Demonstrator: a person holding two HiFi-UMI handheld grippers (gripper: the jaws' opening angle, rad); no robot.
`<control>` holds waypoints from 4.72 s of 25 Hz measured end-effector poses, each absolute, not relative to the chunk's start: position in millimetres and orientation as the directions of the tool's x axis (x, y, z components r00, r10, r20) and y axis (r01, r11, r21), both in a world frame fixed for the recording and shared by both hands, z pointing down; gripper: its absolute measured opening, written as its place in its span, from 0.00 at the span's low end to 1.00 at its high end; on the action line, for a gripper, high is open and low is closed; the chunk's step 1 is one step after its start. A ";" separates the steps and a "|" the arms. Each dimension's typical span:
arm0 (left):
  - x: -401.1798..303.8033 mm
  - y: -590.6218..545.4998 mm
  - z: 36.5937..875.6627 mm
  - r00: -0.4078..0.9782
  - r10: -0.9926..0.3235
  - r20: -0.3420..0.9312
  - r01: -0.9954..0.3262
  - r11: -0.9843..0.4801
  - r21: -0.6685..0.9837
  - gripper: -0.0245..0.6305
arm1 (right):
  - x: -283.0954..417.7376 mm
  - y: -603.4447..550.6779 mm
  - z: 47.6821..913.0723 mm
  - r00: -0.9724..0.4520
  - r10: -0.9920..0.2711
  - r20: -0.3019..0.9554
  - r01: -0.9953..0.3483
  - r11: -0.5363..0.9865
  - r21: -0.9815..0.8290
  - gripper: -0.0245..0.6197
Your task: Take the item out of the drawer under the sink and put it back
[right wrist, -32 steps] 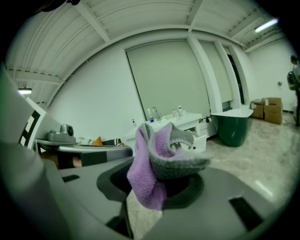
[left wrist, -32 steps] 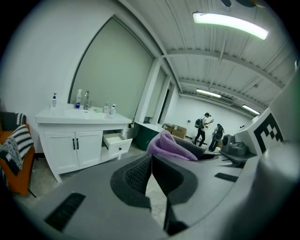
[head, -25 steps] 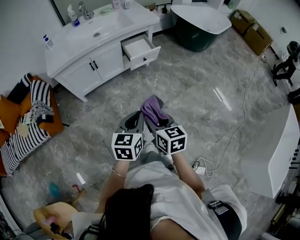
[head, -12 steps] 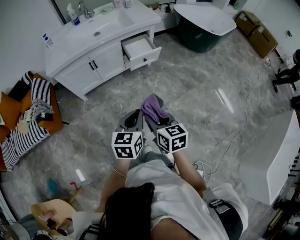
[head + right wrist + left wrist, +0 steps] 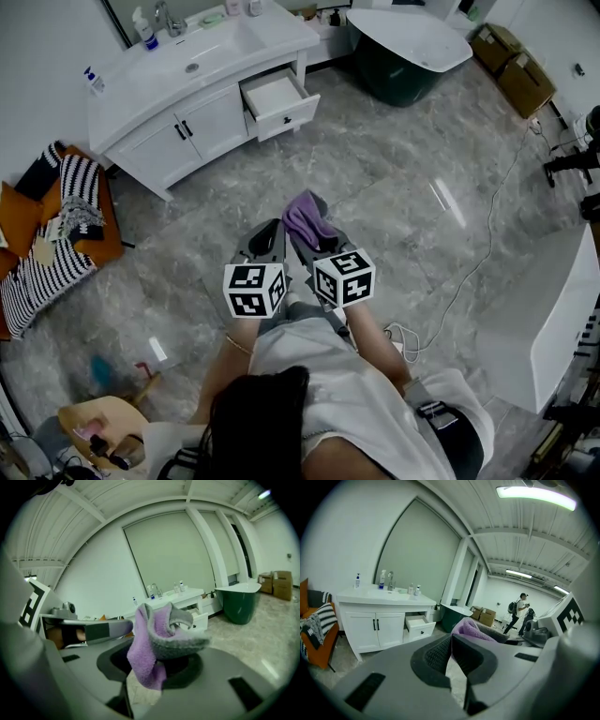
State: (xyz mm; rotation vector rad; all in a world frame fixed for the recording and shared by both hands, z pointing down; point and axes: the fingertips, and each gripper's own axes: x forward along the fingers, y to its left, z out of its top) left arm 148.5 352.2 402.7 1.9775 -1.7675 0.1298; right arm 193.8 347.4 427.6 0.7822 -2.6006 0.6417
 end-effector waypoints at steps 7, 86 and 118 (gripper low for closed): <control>151.2 350.6 404.3 0.153 -0.912 0.379 -0.960 -0.045 0.277 0.05 | 199.1 345.8 428.1 -0.786 -0.436 0.439 -0.590 0.743 -0.318 0.27; -58.5 71.3 438.4 0.365 -0.838 0.406 -0.917 -0.248 0.313 0.05 | 4.9 84.5 447.1 -0.592 -0.600 0.538 -0.800 0.522 -0.297 0.27; -73.2 -25.9 460.0 0.218 -0.867 0.449 -0.955 -0.093 0.283 0.05 | -7.5 -31.3 463.2 -0.683 -0.497 0.535 -0.707 0.634 -0.313 0.27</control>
